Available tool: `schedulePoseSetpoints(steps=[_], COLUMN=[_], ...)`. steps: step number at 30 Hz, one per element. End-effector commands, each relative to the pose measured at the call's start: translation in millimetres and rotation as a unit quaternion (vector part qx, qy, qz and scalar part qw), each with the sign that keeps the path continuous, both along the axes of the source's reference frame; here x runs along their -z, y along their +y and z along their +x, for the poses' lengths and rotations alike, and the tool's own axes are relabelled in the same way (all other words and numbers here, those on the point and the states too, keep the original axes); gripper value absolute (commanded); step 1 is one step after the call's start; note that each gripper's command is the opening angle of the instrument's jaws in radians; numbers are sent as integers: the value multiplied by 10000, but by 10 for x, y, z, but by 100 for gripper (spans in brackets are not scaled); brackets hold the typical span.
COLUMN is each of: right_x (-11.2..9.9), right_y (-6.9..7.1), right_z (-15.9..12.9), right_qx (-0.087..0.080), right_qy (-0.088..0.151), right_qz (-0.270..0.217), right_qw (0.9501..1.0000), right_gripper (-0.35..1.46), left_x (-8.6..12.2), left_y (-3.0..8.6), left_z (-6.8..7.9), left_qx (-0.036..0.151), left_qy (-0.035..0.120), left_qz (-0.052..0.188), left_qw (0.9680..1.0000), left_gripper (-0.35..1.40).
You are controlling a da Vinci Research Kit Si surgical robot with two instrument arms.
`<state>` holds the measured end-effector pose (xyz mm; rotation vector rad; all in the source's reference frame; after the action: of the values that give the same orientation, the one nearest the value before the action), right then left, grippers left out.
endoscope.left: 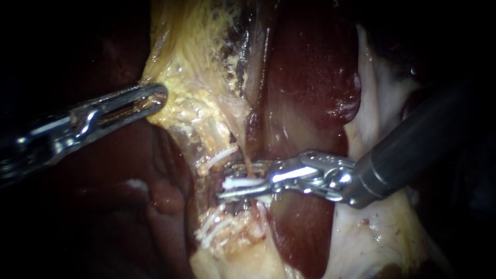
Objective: Going back second clip right tube
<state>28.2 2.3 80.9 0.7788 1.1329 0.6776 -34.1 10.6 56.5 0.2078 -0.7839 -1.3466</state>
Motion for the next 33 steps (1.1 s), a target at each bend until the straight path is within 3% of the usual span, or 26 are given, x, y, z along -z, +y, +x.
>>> schedulePoseSetpoints(steps=[1,8,13,19,25,29,33], right_x=[5,40,61,87,104,106,107], right_y=[-1,5,17,33,38,39,39], right_z=[-4,-40,-61,-80,-82,-82,-83], right_qx=[48,470,638,684,724,731,727], right_qy=[37,382,545,594,635,662,678], right_qz=[-147,-1130,-1614,-2062,-2278,-2354,-2378], right_qw=[9999,9917,9833,9743,9689,9669,9662], right_gripper=[60,60,60,60,60,60,60], left_x=[0,0,0,0,-5,-20,-44], left_y=[0,0,0,0,-3,-10,-19], left_z=[1,1,2,2,-1,-9,-20], left_qx=[-4,-5,-5,-6,4,-12,-158], left_qy=[-4,-5,-5,-6,4,28,60], left_qz=[-1,-1,-1,-1,-17,18,127], left_qw=[10000,10000,10000,10000,10000,10000,9998], left_gripper=[-35,-35,-35,-35,-35,-35,-35])
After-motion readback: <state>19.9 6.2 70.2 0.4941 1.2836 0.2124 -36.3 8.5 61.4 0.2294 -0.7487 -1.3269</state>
